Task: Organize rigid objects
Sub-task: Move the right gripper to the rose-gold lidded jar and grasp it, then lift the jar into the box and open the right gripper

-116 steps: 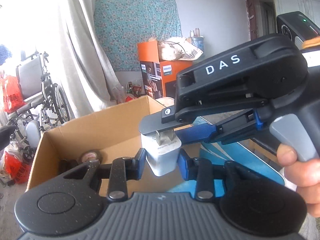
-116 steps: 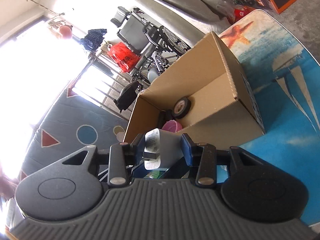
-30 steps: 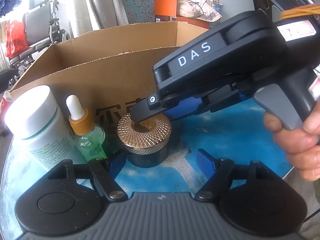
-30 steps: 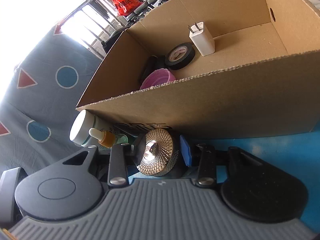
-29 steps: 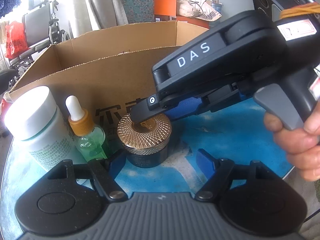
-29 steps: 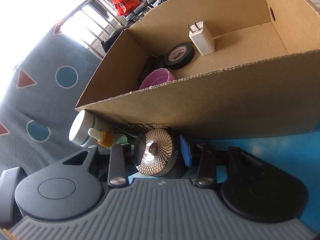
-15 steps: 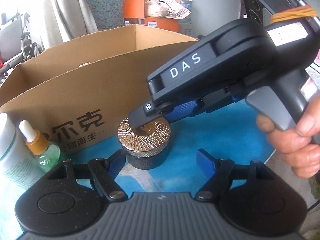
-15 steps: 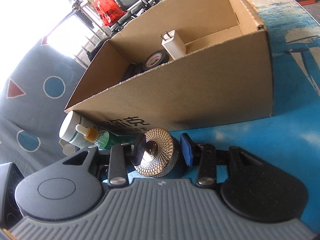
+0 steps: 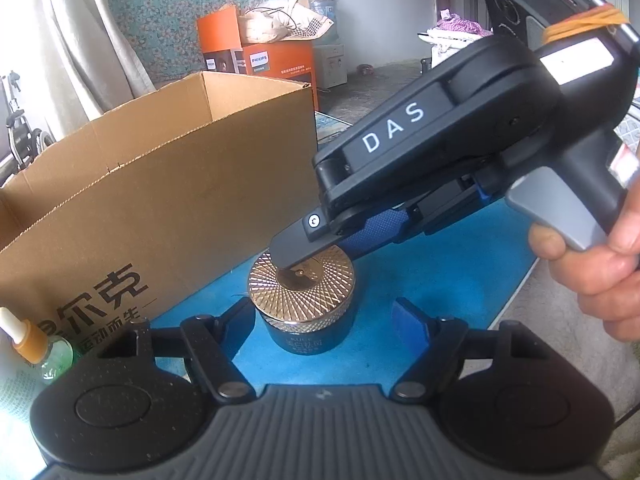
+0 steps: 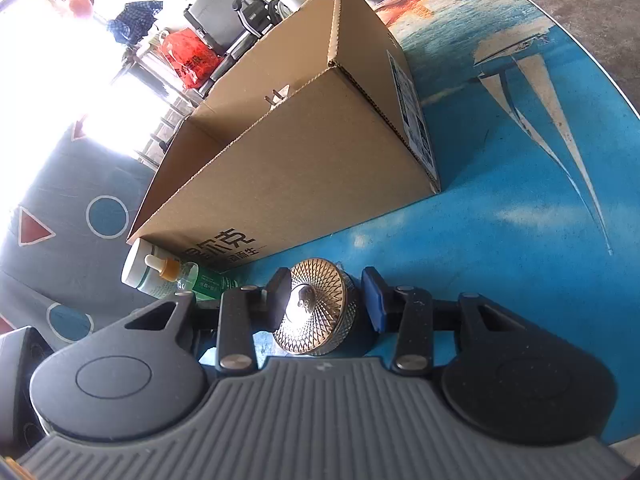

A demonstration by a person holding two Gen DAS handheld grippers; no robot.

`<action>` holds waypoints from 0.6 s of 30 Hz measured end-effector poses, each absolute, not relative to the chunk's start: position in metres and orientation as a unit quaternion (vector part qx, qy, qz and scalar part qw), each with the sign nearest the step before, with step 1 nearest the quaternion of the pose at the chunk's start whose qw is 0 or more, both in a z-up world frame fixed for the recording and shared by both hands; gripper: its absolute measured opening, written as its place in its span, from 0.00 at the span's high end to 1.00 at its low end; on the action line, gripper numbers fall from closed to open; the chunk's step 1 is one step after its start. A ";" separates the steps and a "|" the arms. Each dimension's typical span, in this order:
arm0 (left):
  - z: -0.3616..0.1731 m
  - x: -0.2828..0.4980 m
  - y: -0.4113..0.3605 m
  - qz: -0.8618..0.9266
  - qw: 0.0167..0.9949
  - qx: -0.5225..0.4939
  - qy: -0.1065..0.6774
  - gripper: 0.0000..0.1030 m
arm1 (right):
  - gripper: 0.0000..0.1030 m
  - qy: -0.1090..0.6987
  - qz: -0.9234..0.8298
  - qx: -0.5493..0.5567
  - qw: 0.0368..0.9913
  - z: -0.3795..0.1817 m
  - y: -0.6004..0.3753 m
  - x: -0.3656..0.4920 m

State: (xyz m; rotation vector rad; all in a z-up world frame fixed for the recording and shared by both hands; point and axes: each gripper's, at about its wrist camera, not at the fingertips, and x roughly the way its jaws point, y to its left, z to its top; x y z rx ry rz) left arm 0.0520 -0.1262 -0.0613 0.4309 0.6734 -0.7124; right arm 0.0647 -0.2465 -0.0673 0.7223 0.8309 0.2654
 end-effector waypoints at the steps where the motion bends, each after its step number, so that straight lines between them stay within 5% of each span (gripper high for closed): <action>1: -0.062 0.053 -0.129 -0.336 0.861 0.210 0.320 0.28 | 0.62 0.394 0.127 0.342 0.844 -0.067 -0.247 0.065; 8: -0.061 0.080 -0.142 -0.324 0.864 0.210 0.324 0.41 | 0.62 0.393 0.134 0.344 0.842 -0.068 -0.249 0.065; 18: -0.060 0.093 -0.146 -0.319 0.869 0.193 0.327 0.42 | 0.62 0.392 0.136 0.354 0.838 -0.075 -0.252 0.068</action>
